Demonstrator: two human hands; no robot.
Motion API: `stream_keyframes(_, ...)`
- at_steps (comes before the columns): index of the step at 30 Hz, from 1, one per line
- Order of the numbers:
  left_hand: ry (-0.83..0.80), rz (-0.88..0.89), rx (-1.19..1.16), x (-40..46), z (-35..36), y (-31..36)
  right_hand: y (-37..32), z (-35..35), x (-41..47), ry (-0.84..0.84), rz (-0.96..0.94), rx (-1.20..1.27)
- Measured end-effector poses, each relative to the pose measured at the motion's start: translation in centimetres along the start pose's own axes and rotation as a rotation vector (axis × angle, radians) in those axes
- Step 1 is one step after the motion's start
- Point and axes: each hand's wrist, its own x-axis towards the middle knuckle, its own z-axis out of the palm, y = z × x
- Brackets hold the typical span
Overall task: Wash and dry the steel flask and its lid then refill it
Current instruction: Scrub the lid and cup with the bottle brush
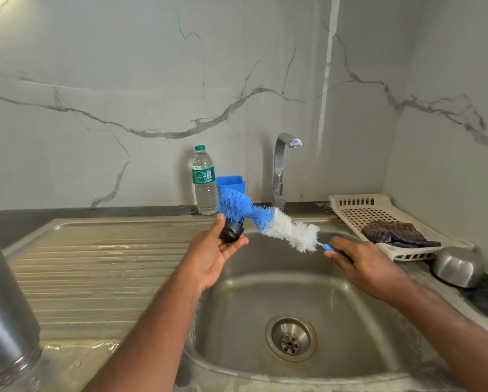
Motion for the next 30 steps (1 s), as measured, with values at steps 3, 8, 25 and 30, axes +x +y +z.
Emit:
stream_keyframes(3,0.064,0.044,-0.161,0.5,-1.0,1.0,0.9,-0.6,-0.5,-0.005,-0.002,-0.004)
stream_keyframes(8,-0.036,-0.017,-0.001,-0.2,0.1,0.0,0.0,0.1,-0.2,-0.008,0.003,-0.014)
stream_keyframes(25,0.024,0.167,-0.073,1.6,-1.8,0.5,-0.4,-0.2,-0.3,-0.028,0.045,-0.014)
stream_keyframes(30,-0.001,0.195,0.052,1.4,-1.1,-0.4,-0.9,0.1,-0.1,-0.026,0.038,0.009)
